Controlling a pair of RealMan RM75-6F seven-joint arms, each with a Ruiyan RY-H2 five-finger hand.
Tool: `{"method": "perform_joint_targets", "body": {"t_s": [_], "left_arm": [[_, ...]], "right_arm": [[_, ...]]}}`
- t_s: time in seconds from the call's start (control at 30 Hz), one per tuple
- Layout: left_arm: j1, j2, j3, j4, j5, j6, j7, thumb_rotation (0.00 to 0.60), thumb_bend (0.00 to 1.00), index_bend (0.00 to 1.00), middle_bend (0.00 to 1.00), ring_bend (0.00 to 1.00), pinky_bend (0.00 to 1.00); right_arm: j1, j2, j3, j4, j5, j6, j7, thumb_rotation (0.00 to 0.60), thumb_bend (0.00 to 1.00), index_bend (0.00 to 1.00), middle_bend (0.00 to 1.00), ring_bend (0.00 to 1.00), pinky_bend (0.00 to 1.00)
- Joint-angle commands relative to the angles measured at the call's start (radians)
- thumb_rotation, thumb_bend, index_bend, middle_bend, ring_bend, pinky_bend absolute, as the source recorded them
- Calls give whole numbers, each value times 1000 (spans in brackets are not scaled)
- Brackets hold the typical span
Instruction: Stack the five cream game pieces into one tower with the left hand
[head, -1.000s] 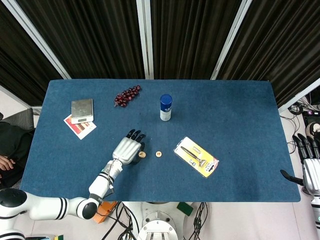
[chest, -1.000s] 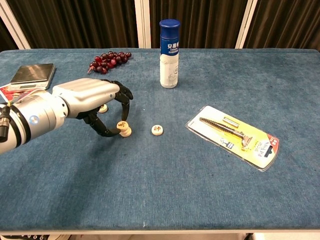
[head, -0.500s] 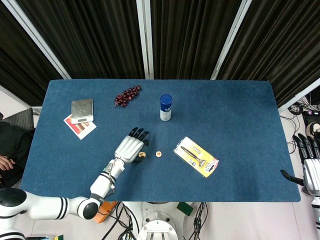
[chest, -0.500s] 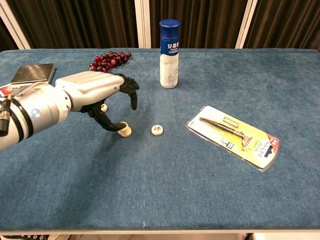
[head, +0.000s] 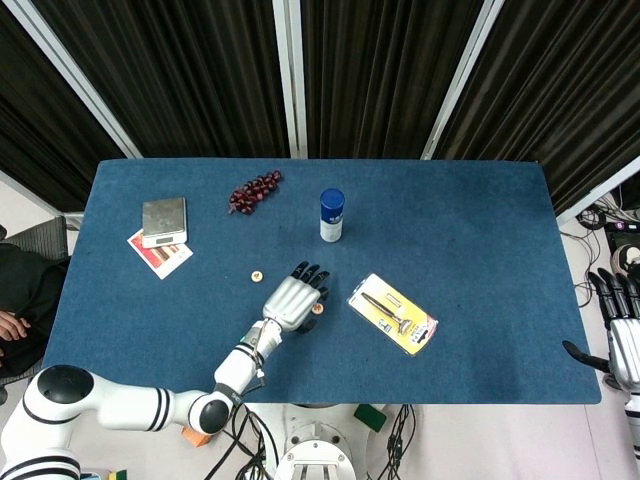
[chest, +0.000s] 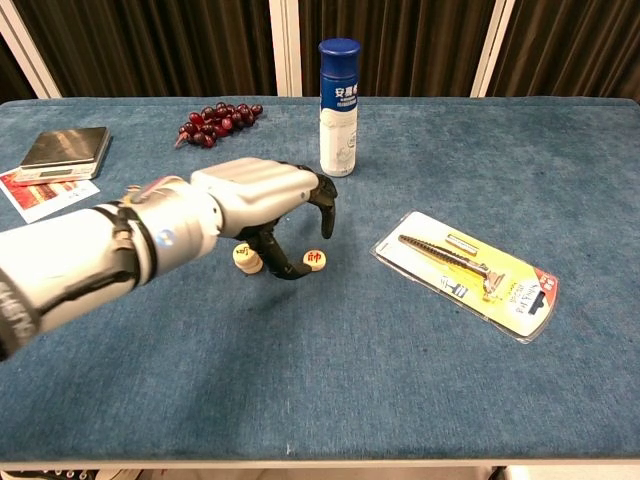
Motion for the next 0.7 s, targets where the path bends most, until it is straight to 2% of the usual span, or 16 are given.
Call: {"method": "perform_joint_targets", "body": {"t_s": [0.03,0.17,0.7], "left_arm": [[-16,-23,-9,28,-26,3,18,600,311,374,76,0,1],[-25,-35,-10,50,-48,8,28,600,313,409,77,0,1],[-32,-66,3,110,-48,9,6,600,313,439,77,0,1]], "right_arm": [[-1,-1,0,5,3,-1,6,600,175,0,99,0,60],[0,-3,1,14,5,-4,14,600,175,0,99,0,60],[1,-6,2,26,8,-9,24,600,174,0,99,0,60]]}}
